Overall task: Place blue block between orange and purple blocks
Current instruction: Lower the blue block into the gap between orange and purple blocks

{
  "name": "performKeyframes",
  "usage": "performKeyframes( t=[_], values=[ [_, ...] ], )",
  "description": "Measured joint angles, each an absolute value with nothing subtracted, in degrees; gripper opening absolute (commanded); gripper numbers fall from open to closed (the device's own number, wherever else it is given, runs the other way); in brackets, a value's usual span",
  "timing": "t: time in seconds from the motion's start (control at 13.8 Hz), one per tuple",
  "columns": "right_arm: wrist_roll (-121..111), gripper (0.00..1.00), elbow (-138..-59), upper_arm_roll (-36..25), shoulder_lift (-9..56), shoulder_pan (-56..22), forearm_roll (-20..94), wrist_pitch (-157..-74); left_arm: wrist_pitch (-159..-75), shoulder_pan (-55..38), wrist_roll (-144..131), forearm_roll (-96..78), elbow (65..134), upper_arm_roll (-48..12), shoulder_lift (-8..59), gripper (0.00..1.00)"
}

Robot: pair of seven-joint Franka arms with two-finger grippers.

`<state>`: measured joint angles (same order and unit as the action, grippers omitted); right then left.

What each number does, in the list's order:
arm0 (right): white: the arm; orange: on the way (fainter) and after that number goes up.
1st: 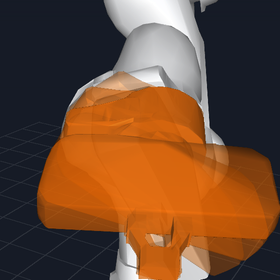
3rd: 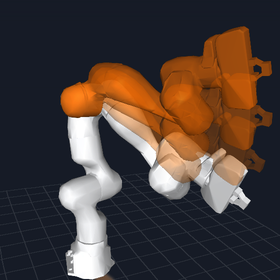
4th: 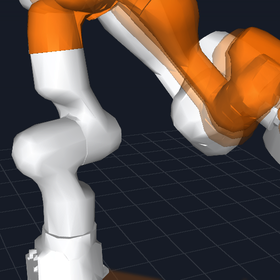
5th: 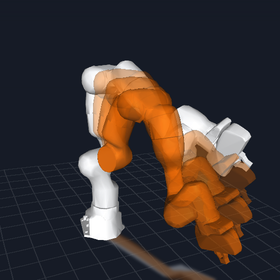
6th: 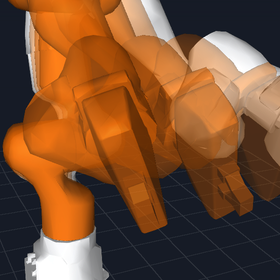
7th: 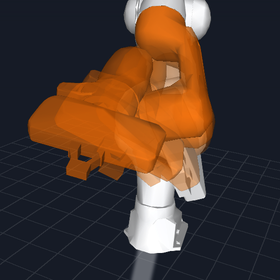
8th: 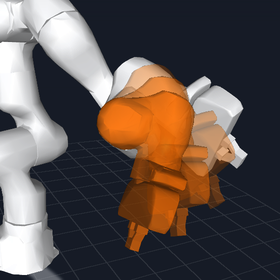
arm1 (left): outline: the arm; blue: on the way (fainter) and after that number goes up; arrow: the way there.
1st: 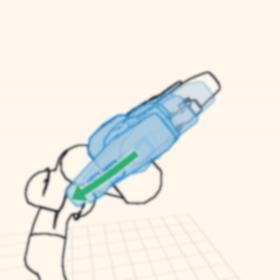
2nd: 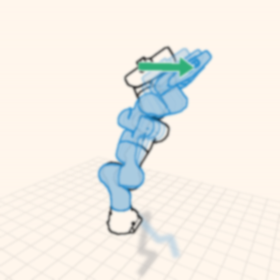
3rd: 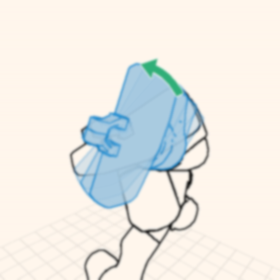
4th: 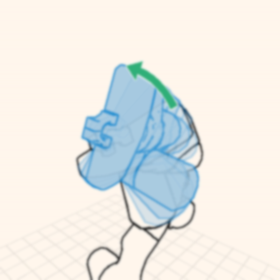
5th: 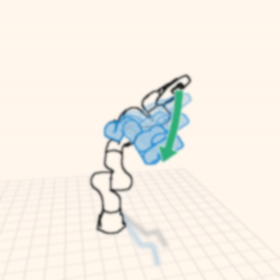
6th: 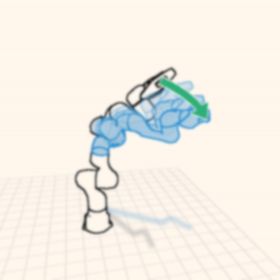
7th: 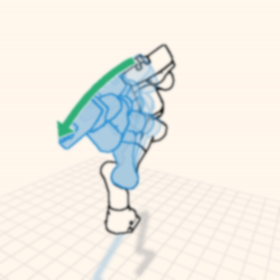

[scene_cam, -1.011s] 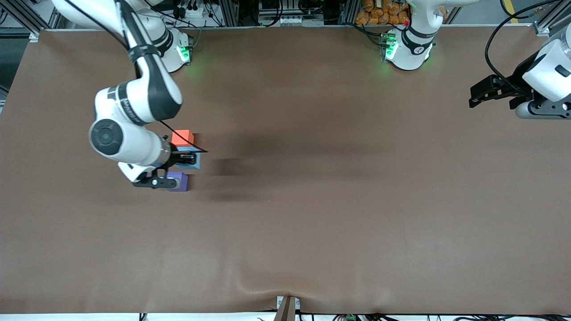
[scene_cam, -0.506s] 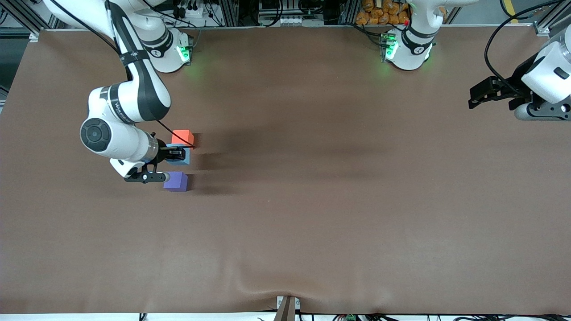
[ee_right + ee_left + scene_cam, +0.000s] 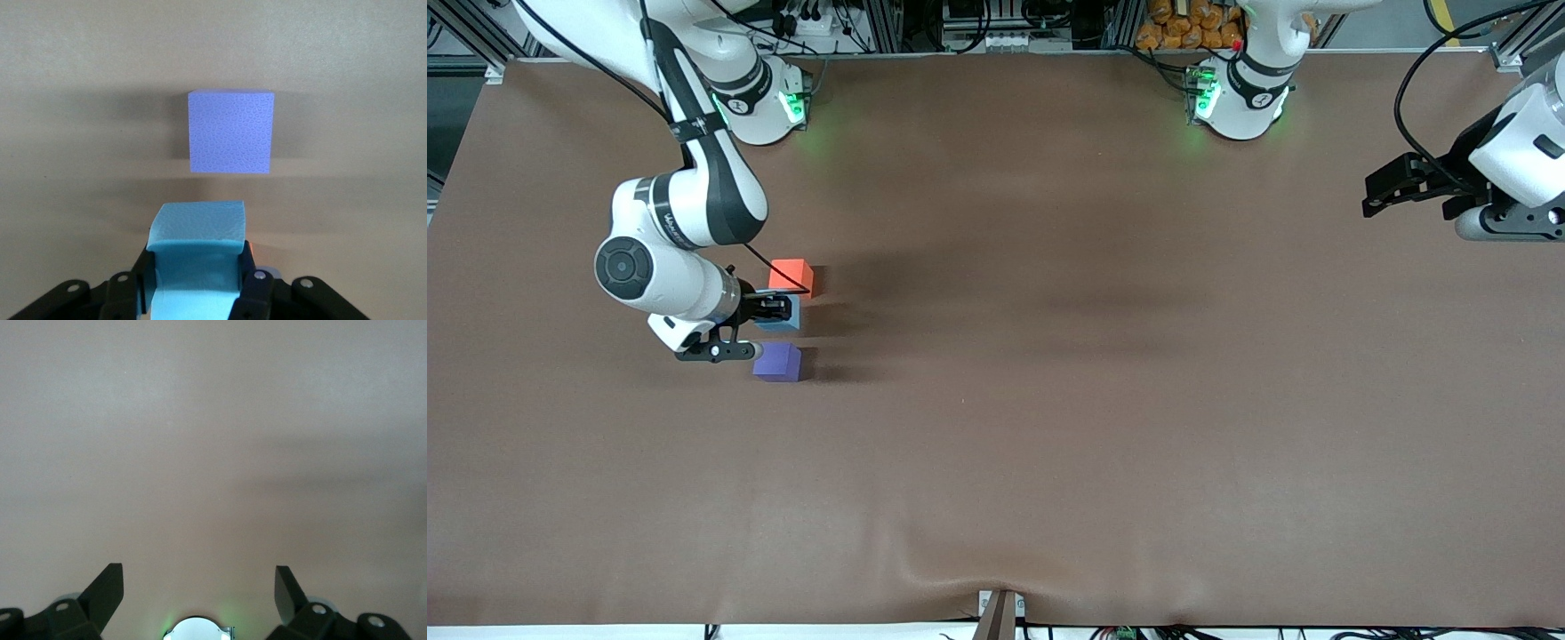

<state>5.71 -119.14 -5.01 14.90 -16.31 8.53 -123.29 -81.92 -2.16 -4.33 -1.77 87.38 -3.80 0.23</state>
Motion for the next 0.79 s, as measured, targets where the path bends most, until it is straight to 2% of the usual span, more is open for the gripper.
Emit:
performKeyframes(
  t=[0.36, 0.79],
  values=[
    [5.67, 0.00, -119.74, -5.01, 14.90, -16.03, 8.52, -124.15, -81.92, -2.16, -4.33, -1.77, 87.38, -3.80, 0.31, 1.00],
    [4.62, 0.00, -124.33, -4.98, 14.92, -15.32, 8.52, -130.67, -81.92, -2.16, -4.32, -1.77, 87.38, -3.79, 0.34, 1.00]
  ],
)
